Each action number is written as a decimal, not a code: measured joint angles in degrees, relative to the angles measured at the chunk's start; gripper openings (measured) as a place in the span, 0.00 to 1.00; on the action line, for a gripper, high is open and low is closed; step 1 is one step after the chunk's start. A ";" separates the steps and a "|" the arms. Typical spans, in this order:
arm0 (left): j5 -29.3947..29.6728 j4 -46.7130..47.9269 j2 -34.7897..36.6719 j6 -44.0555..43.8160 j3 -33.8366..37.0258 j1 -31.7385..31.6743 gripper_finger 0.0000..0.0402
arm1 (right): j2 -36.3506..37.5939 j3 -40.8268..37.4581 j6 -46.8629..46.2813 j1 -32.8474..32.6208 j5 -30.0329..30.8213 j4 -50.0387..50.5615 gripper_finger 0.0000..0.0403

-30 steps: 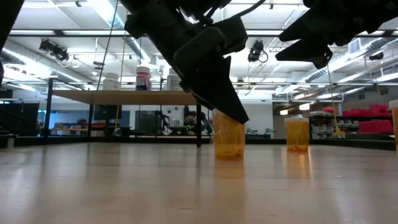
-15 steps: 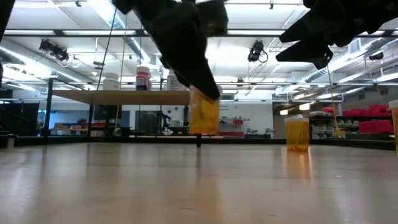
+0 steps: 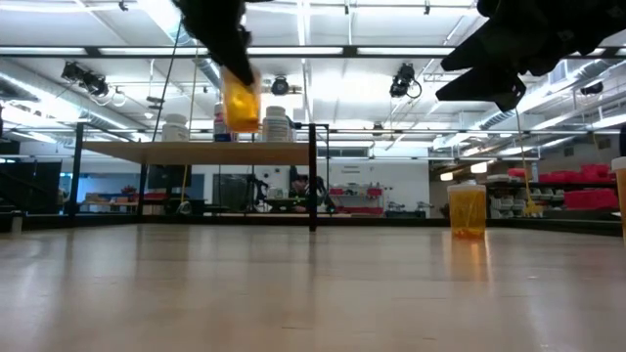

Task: Pick and place medicine bottles onto shelf by color
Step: Put the center orange pill bottle on the shelf

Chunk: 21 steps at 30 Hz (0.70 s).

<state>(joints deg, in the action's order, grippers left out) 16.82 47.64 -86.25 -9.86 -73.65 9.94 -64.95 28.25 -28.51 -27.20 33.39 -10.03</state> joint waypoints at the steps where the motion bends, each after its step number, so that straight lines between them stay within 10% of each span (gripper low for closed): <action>1: 0.81 1.89 0.98 -0.19 0.00 -0.57 0.58 | 0.00 -0.02 -0.03 0.02 0.02 -0.01 0.63; 21: 7.02 21.74 15.94 -4.90 0.04 -10.75 0.58 | 0.00 -0.02 -0.68 0.00 -0.22 0.49 0.63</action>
<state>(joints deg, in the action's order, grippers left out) 23.83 69.38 -70.32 -14.76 -73.60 -0.80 -64.95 28.23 -29.19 -27.20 33.17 -9.54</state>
